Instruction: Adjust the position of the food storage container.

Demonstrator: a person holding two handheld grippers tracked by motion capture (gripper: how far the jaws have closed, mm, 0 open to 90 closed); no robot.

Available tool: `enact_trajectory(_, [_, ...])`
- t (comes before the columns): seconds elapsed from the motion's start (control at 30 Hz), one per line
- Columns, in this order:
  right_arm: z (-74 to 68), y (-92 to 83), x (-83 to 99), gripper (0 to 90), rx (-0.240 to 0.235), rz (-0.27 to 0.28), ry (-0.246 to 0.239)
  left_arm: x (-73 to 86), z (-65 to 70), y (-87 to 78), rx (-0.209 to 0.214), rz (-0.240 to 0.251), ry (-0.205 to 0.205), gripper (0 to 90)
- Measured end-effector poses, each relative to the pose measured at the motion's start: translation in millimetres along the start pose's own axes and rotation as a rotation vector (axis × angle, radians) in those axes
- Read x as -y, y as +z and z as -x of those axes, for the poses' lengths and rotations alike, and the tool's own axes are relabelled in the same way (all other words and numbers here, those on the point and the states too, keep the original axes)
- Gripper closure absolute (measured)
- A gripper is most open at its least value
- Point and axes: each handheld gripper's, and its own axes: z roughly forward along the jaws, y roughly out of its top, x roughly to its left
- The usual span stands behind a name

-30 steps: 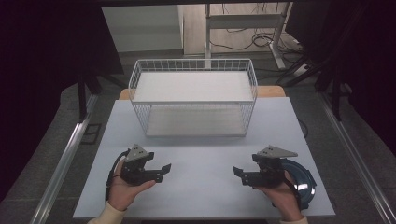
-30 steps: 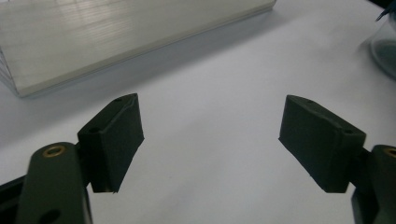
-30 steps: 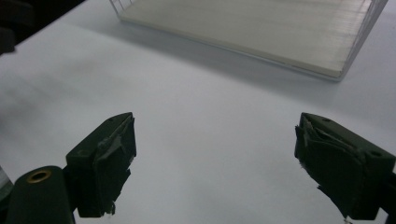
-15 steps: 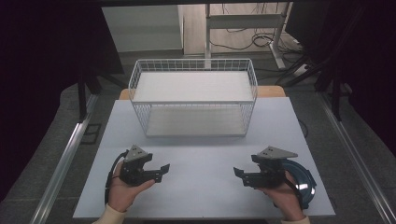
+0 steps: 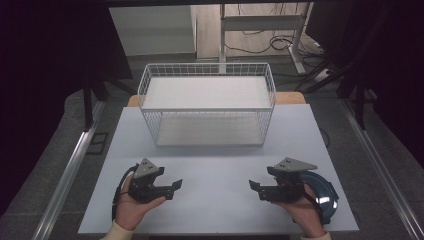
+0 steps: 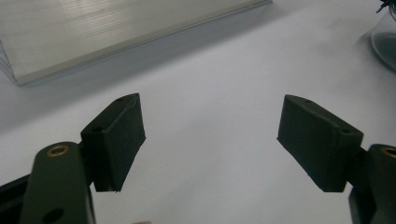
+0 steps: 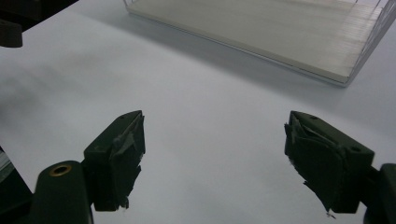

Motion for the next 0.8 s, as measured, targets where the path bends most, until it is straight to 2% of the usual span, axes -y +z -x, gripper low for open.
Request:
enact_trajectory(0.23, [-3.9, -2.3, -2.6, 24.0, 0.014, -0.011, -0.026, 1.6, -6.2, -4.8, 0.001, 0.019, -0.022, 23.1])
enact_trajectory(0.37, [-2.9, -11.6, -3.7, 27.2, 0.050, -0.007, -0.039, 1.9, -4.0, -5.0, 0.011, 0.020, -0.016, 23.0])
enact_trajectory(0.4, [-1.4, -18.5, -4.6, 29.1, 0.076, -0.006, -0.047, 2.3, -3.5, -5.2, 0.008, 0.018, -0.012, 23.0])
enact_trajectory(0.43, [-1.4, -18.5, -4.6, 29.1, 0.076, -0.006, -0.047, 2.3, -3.5, -5.2, 0.008, 0.018, -0.012, 23.0])
enact_trajectory(0.53, [4.4, -33.6, -5.0, 32.4, 0.096, -0.006, -0.044, 2.7, -3.4, -5.5, 0.005, 0.016, -0.013, 23.0])
enact_trajectory(0.6, [6.0, -36.4, -4.9, 33.2, 0.100, -0.008, -0.046, 2.4, -3.5, -4.3, 0.006, 0.009, -0.007, 23.2])
enact_trajectory(0.67, [15.3, -48.5, -4.0, 36.3, 0.111, 0.005, -0.037, 1.3, -5.8, -2.9, 0.001, 0.000, -0.003, 23.5])
enact_trajectory(0.7, [15.3, -48.5, -4.0, 36.3, 0.111, 0.005, -0.037, 1.3, -5.8, -2.9, 0.001, 0.000, -0.003, 23.5])
enact_trajectory(0.8, [27.7, -55.9, -0.4, 39.4, 0.124, 0.009, -0.024, 2.1, -7.8, -2.0, -0.005, -0.005, -0.008, 23.5])
